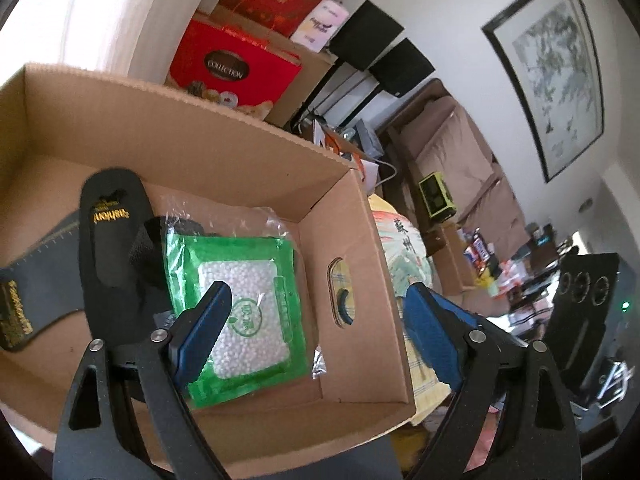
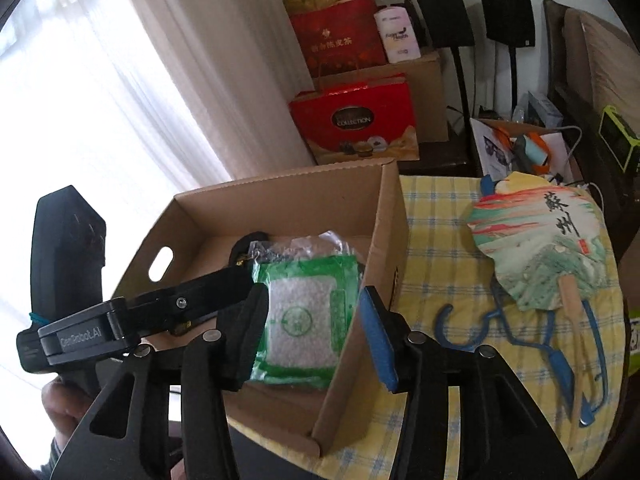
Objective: Organize objects
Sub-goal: 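Open the right gripper to release the bag and move both grippers back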
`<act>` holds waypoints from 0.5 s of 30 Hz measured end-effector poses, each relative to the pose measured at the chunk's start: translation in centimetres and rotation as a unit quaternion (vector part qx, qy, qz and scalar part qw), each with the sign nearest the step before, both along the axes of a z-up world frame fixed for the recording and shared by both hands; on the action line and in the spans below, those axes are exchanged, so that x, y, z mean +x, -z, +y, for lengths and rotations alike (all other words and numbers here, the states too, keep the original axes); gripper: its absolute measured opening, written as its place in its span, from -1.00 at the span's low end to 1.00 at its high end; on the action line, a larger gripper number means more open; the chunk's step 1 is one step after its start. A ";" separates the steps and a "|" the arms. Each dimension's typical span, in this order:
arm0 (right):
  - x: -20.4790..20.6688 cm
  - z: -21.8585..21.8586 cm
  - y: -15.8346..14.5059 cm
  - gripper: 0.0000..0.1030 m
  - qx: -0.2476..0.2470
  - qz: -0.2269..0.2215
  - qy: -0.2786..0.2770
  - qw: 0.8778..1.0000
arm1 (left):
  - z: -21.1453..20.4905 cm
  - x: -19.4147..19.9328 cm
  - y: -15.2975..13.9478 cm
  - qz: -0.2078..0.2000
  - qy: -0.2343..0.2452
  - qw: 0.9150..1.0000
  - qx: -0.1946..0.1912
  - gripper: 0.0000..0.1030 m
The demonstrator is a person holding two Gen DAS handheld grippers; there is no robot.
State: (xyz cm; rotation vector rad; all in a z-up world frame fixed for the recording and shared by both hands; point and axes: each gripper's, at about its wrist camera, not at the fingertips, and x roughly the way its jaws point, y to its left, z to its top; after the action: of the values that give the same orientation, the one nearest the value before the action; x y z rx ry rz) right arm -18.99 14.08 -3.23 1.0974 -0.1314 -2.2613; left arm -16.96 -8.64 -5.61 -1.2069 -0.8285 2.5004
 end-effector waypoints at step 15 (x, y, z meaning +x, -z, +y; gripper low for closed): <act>2.8 3.3 -0.4 0.36 0.047 0.043 0.043 0.997 | 2.9 3.4 -2.7 0.036 -0.002 0.994 -0.107 0.76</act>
State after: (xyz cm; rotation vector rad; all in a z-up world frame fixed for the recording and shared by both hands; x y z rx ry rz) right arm -16.19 17.35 -2.83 1.0586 -0.0379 -2.4085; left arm -13.51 -5.77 -2.94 -1.1689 -0.5567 2.6734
